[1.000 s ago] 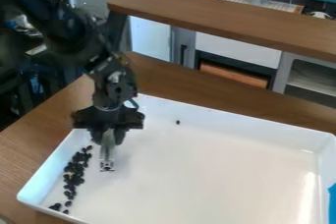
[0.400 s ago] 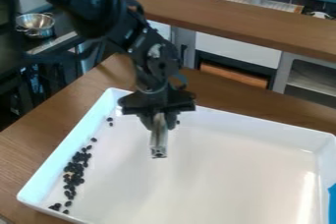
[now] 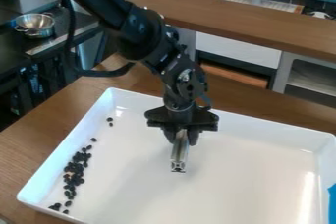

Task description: Sweep into pile

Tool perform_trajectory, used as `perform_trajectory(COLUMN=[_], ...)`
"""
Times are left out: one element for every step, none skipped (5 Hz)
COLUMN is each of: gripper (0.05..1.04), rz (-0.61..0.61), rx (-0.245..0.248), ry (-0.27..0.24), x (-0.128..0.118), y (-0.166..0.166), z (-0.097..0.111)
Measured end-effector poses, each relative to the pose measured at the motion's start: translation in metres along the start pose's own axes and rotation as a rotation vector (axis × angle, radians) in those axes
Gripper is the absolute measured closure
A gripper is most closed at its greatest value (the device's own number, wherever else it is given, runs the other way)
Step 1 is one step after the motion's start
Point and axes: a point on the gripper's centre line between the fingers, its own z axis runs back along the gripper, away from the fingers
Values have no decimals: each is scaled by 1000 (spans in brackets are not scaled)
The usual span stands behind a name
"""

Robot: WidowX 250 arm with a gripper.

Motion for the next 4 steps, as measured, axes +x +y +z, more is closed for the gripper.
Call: perform_trajectory(gripper=[698,698,698,698], rz=[-3,23,22,26], rx=[10,19,16,36], ry=[-8,-19,-15,-15], x=[6,15,12,7], y=[1,10,16,31], z=[-10,-10,-12,-15])
